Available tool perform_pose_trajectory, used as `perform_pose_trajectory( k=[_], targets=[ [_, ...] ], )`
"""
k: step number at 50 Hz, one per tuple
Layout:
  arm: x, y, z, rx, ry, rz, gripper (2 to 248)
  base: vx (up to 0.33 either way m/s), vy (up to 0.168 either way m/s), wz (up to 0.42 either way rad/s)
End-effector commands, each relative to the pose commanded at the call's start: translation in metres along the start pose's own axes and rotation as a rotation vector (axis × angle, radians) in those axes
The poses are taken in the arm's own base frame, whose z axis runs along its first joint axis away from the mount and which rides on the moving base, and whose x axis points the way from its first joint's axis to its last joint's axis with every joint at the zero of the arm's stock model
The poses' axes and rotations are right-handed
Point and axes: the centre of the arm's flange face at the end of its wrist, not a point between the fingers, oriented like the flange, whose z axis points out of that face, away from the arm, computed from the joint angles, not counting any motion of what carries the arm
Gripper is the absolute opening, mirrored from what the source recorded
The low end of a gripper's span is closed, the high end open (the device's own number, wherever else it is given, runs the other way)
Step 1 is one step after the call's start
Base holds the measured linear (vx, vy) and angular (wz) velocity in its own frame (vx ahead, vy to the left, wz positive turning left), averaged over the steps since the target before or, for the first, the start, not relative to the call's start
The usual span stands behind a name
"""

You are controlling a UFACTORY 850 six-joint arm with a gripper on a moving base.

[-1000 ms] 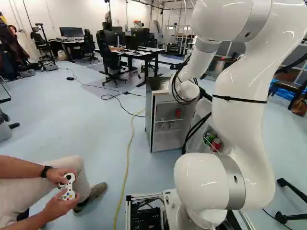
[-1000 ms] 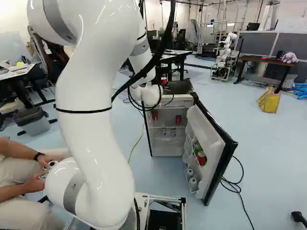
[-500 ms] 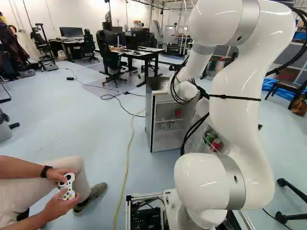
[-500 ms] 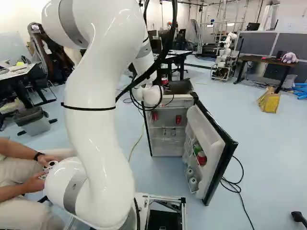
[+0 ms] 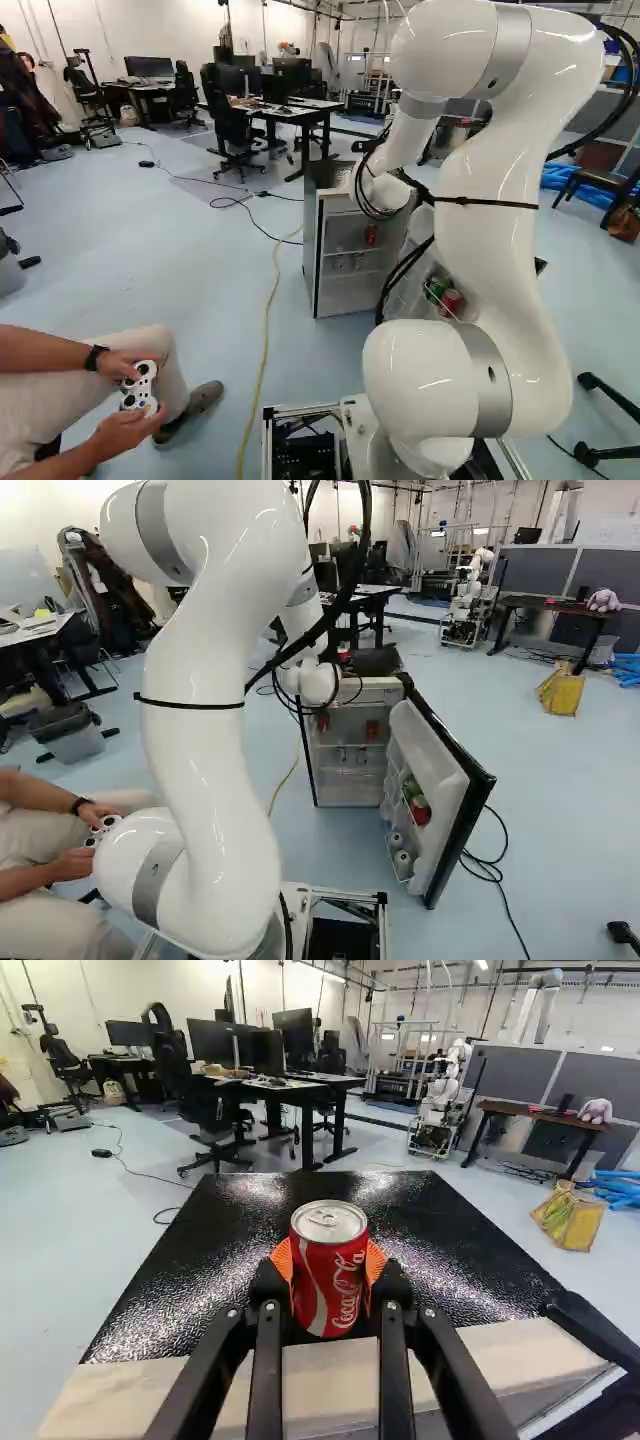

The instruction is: Grab a drink from the fridge

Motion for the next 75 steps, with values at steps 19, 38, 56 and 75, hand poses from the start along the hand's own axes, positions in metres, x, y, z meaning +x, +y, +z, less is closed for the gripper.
perform_pose_trajectory(
  k=[19, 38, 56, 75],
  targets=[
    [0.000, 0.000, 0.000, 0.000, 0.000, 0.000, 184, 0.000, 0.000, 0.000],
    [-0.002, -0.001, -0.028, -0.002, -0.018, 0.002, 247, 0.000, 0.000, 0.000],
    [-0.004, -0.001, -0.065, -0.009, -0.036, 0.006, 247, 0.000, 0.000, 0.000],
    [0.008, 0.005, -0.108, -0.030, -0.025, 0.008, 247, 0.000, 0.000, 0.000]
  ],
)
